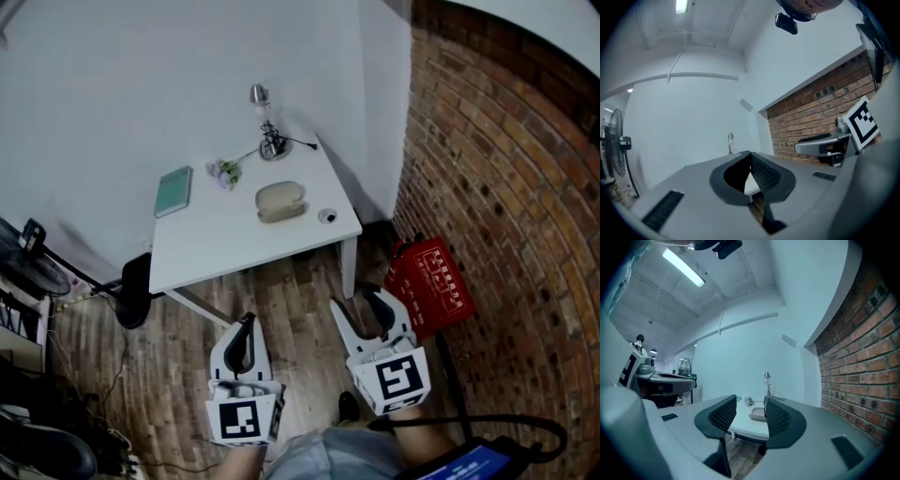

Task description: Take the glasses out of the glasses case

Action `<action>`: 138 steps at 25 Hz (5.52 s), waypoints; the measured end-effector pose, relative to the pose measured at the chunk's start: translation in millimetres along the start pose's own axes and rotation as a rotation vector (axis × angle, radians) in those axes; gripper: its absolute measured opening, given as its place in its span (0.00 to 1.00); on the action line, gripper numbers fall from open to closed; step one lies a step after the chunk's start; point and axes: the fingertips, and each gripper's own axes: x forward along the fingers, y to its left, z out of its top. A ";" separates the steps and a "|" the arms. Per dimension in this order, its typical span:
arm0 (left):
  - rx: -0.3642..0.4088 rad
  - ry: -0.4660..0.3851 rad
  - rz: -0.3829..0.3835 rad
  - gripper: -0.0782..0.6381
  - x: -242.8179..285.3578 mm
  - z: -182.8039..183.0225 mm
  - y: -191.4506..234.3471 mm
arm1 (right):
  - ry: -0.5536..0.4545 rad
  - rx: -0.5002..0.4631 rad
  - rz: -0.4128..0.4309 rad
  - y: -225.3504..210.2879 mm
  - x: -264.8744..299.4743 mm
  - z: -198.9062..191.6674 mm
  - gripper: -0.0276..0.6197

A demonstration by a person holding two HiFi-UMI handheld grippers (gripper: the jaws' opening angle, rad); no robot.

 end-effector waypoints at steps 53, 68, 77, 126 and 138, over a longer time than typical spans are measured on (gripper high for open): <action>-0.095 -0.012 0.110 0.12 318.0 -32.2 209.3 | 0.073 -0.090 0.176 -76.0 386.4 -14.6 0.34; -0.108 0.038 0.207 0.12 356.9 -40.4 227.7 | 0.136 -0.089 0.288 -96.2 439.9 -35.7 0.34; -0.145 0.115 0.266 0.12 357.9 -70.2 224.6 | 0.241 -0.090 0.388 -100.0 442.3 -79.0 0.33; -0.165 0.338 0.313 0.12 382.7 -150.3 220.6 | 0.813 -0.258 0.706 -75.6 407.4 -282.1 0.16; -0.167 0.326 0.319 0.12 384.2 -147.0 224.6 | 0.778 -0.303 0.725 -76.6 410.3 -279.8 0.11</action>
